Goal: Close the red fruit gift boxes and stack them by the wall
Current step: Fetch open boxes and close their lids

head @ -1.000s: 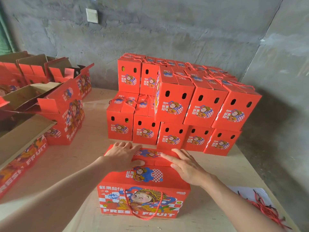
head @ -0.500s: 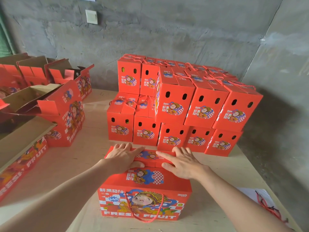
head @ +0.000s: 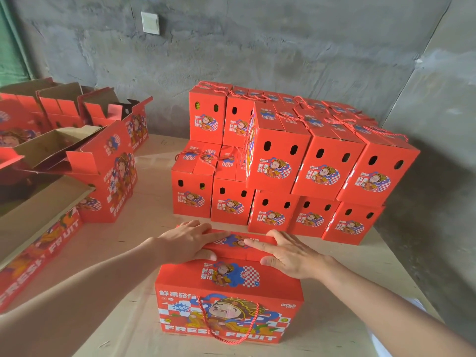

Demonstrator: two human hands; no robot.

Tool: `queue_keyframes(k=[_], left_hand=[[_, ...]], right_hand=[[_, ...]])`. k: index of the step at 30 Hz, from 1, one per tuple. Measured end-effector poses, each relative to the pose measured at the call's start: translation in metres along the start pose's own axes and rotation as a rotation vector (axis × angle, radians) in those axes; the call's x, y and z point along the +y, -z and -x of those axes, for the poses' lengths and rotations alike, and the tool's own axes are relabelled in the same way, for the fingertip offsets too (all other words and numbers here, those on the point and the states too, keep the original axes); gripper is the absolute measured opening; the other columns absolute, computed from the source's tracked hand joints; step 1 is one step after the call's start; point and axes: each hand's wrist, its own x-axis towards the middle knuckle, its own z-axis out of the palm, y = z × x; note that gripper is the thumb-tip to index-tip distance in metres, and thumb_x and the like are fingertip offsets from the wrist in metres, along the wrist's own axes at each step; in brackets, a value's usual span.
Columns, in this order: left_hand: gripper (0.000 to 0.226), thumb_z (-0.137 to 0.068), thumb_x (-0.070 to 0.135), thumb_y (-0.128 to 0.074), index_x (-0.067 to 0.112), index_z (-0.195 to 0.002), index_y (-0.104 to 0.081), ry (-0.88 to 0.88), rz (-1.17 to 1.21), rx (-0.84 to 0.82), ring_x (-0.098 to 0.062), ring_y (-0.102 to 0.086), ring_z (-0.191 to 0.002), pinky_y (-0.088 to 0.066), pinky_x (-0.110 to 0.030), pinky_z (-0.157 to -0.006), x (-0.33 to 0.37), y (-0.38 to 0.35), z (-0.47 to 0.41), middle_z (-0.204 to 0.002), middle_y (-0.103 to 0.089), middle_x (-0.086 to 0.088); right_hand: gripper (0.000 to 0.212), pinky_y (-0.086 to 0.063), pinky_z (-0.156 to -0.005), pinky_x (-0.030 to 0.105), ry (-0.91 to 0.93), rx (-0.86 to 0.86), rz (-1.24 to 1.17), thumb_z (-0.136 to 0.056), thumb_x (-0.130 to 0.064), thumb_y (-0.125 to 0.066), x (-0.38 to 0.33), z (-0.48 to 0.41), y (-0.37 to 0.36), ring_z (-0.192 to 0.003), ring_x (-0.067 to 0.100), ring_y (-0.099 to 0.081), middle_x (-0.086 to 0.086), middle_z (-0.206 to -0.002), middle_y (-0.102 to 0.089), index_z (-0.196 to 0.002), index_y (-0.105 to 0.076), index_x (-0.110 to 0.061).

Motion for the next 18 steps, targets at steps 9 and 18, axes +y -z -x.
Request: queue_keyframes(k=[9,18], left_hand=[[0.084,-0.072,0.075,0.003,0.042,-0.149,-0.006,0.030,0.081,-0.015,-0.019,-0.030,-0.131,-0.022,-0.036,-0.112,-0.005,-0.007,0.000,-0.147,-0.029,0.002],[0.094,-0.063,0.080,0.028,0.050,-0.147,-0.003,0.112,0.142,0.057,-0.015,-0.028,-0.131,-0.016,-0.037,-0.114,0.001,-0.014,0.002,-0.140,-0.031,0.008]], right_hand=[[0.053,-0.028,-0.107,0.045,-0.019,0.011,0.004,-0.075,-0.079,0.001,-0.001,0.001,-0.002,-0.128,0.029,-0.032,0.009,-0.140,-0.029,-0.127,0.008,-0.076],[0.056,0.008,-0.115,0.050,-0.020,-0.039,0.014,-0.080,-0.073,0.004,-0.003,0.001,-0.005,-0.146,0.021,0.009,-0.006,-0.158,0.008,-0.132,0.020,-0.063]])
